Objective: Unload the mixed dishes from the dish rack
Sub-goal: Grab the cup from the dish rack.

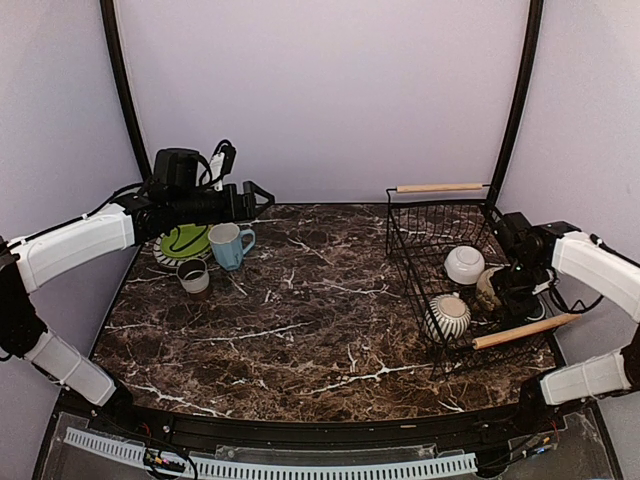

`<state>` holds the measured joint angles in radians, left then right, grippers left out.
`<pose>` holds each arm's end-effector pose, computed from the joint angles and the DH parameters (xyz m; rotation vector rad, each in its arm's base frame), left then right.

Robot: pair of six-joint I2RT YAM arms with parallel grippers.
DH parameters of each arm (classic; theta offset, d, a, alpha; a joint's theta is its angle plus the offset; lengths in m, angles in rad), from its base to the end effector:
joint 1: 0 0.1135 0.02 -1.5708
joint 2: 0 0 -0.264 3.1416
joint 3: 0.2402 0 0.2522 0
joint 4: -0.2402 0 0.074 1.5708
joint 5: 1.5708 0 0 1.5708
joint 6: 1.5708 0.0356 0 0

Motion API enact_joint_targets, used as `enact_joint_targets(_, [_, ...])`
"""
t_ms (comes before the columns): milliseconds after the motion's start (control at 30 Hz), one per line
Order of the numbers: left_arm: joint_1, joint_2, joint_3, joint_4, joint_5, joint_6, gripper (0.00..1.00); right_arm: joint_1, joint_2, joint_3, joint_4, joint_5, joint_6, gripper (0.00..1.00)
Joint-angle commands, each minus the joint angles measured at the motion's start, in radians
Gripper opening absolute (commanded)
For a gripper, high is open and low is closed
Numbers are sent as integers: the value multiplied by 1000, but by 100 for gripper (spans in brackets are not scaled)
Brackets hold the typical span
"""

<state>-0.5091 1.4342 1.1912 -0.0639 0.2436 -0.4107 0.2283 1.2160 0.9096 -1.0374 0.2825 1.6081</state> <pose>0.2925 -0.1731 0.3415 0.2708 1.9414 -0.8486 0.2012 0.0366 0.2390 1.8047 2.1162 0.0117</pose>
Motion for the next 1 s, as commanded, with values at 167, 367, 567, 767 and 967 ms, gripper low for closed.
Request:
enact_joint_targets(167, [-6,3,34,-39,13,4,95,-3,-13,-78,71,71,102,63])
enact_joint_targets(367, [-6,8,34,-45,4,8,95,-3,63,-80,71,58,111,59])
enact_joint_targets(567, [-6,18,35,-45,12,5,95,-4,125,-72,82,54,101,49])
enact_joint_targets(767, [-6,26,42,-49,23,2,95,-3,107,-84,83,40,99,25])
enact_joint_targets(967, [-6,31,45,-51,34,-3,95,-3,33,-103,56,31,103,11])
